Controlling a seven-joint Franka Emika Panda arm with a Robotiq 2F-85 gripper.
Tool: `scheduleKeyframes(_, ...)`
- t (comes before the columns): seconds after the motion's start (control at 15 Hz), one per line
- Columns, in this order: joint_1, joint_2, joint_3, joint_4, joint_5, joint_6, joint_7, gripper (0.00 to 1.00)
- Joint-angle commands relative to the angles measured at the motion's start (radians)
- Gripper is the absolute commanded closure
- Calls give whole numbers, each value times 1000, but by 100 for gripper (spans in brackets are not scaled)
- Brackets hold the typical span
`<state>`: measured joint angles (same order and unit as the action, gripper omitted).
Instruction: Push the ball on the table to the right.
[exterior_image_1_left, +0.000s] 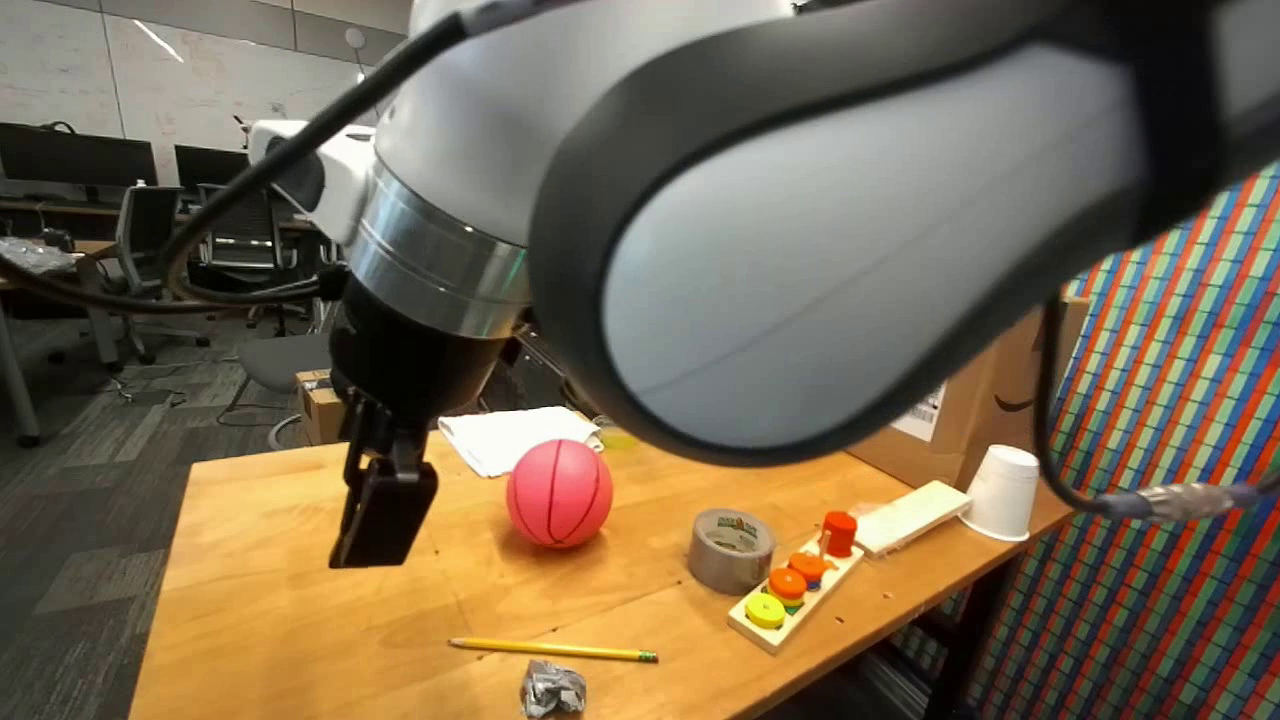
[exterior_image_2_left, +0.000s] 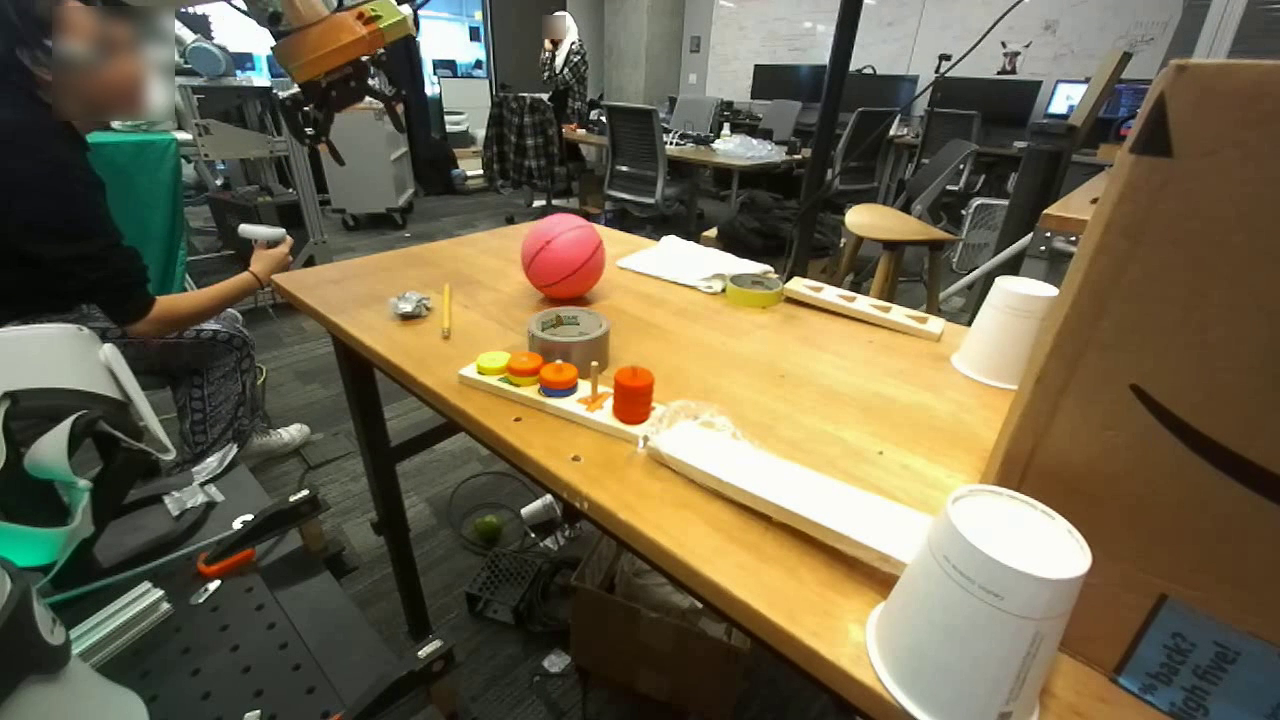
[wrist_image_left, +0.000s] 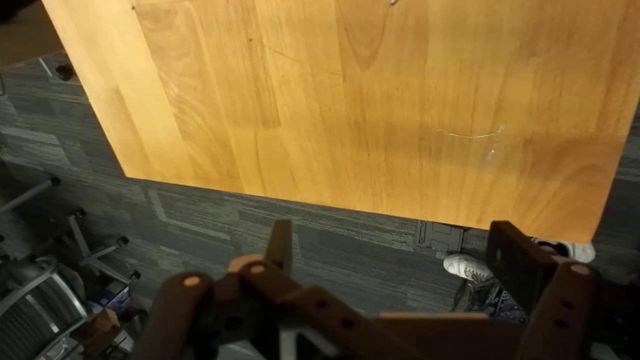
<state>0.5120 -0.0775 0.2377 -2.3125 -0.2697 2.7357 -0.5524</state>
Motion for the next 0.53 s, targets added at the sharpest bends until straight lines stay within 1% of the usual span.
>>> scheduleKeyframes(0.0,-66,166,37,178,31,-43,-85,0)
scheduleKeyframes(0.13,-102,241,45,249,13,-65,-101,0)
scheduleKeyframes(0.27,-135,300,50,298,11,-91,-121,0)
scheduleKeyframes(0.47,-185,353,48,320,22,-148,-139,0)
